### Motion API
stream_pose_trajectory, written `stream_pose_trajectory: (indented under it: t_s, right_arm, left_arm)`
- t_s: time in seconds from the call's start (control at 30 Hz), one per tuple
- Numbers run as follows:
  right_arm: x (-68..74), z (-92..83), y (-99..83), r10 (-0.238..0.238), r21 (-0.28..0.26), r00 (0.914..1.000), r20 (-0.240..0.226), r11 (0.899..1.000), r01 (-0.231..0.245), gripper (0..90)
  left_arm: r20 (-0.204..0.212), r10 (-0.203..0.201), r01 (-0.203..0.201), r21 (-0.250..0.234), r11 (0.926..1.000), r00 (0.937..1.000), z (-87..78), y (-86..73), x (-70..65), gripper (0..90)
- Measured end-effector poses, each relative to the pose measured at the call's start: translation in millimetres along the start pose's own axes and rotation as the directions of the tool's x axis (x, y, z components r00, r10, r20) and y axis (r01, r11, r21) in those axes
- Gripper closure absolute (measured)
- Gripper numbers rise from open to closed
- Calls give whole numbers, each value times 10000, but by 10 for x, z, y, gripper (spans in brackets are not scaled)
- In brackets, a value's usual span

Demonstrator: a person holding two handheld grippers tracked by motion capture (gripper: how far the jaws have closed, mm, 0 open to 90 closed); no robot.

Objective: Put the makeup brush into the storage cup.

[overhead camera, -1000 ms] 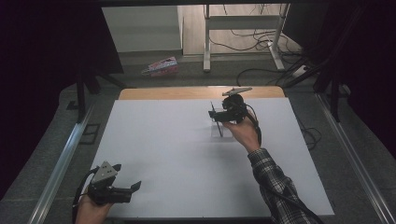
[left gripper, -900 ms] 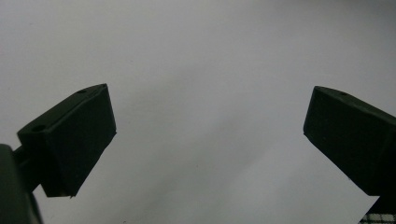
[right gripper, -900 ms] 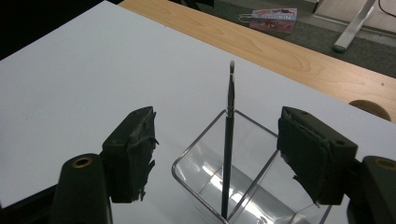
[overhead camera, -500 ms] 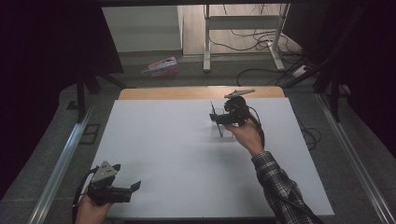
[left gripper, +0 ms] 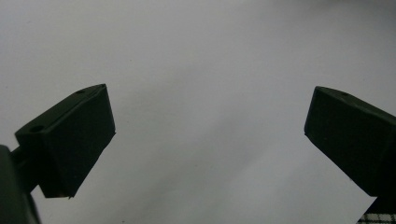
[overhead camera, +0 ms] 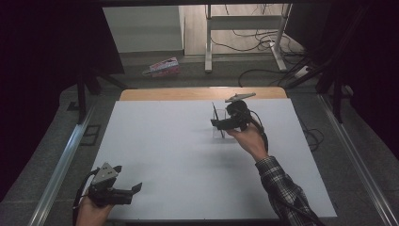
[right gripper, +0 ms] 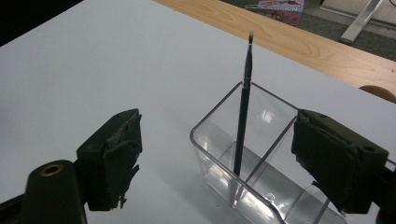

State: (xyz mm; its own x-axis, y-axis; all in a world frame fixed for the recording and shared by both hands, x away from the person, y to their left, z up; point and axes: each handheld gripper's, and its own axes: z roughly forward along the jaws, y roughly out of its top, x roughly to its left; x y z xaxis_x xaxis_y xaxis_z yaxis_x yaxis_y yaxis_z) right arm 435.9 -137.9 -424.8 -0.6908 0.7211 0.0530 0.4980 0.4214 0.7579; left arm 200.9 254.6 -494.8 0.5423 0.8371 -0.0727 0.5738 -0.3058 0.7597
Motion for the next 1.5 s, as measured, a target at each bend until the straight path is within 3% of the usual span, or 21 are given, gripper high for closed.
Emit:
stream_pose_trajectory:
  t_s: [1.5]
  right_arm:
    - [171,-130,-271,-597,65,9982,-78,9982,598,47]
  left_arm:
    - [-13,52,-52,-8,10000,10000,1,1,-8,24]
